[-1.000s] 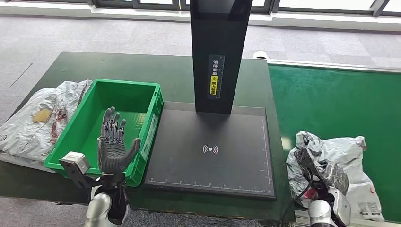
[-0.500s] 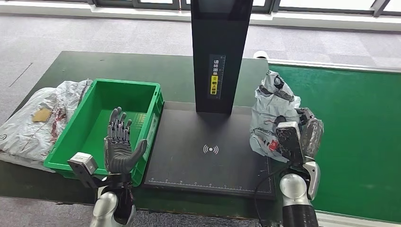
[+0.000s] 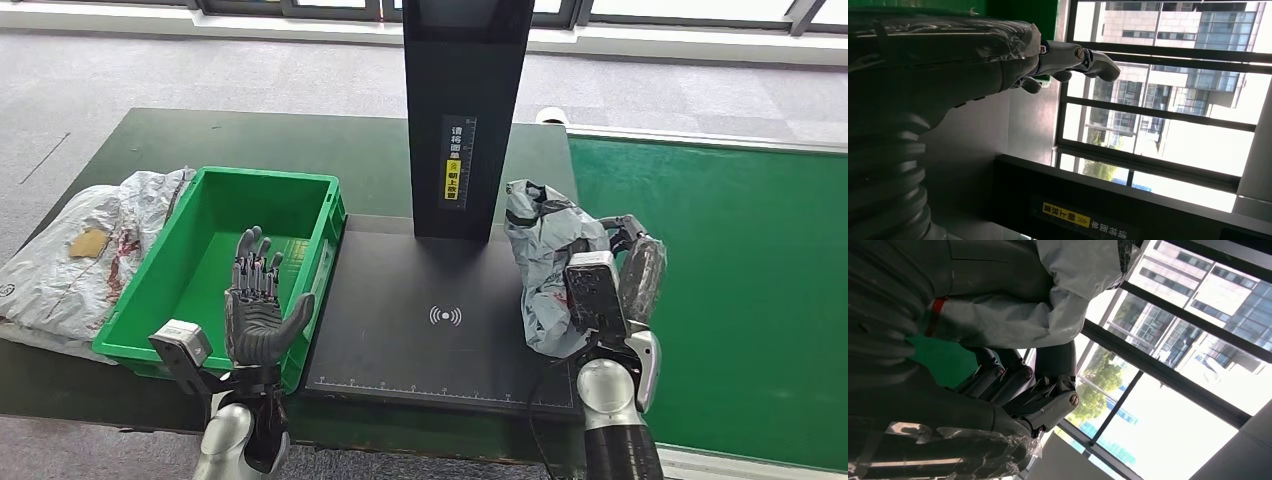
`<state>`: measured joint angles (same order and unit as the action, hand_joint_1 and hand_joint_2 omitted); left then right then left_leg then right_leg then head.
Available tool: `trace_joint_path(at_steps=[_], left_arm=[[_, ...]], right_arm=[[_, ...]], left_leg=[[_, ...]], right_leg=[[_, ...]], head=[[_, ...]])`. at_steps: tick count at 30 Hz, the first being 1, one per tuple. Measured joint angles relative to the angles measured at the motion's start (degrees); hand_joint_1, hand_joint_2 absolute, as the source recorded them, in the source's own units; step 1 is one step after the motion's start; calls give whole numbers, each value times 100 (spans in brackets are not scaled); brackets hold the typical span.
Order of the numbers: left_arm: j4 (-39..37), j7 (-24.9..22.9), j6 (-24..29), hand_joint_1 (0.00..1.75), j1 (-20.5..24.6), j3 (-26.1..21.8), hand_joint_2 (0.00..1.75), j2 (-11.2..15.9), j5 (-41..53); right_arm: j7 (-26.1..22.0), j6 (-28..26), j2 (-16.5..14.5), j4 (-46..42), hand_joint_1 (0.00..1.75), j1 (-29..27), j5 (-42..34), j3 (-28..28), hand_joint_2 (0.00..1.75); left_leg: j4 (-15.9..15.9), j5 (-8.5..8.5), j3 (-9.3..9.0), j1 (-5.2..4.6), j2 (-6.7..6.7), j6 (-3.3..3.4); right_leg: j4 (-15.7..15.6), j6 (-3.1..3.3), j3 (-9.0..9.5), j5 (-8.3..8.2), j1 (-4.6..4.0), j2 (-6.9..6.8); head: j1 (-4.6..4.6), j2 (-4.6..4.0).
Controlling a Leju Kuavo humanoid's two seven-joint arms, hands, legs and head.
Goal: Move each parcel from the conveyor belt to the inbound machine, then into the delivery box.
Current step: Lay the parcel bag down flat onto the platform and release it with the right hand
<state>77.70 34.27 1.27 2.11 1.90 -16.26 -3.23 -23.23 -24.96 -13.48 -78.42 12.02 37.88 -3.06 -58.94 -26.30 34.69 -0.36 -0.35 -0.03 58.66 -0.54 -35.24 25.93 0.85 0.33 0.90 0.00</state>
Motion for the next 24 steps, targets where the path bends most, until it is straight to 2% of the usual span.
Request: trace_joint_path(at_steps=[24], left_arm=[[-22,0,0,0,8,0,175,0,0]], right_arm=[[0,0,-1,0,175,4,0,-7,175]], left_leg=[[0,0,0,0,0,0]], right_leg=[[0,0,0,0,0,0]], head=[[-1,0]])
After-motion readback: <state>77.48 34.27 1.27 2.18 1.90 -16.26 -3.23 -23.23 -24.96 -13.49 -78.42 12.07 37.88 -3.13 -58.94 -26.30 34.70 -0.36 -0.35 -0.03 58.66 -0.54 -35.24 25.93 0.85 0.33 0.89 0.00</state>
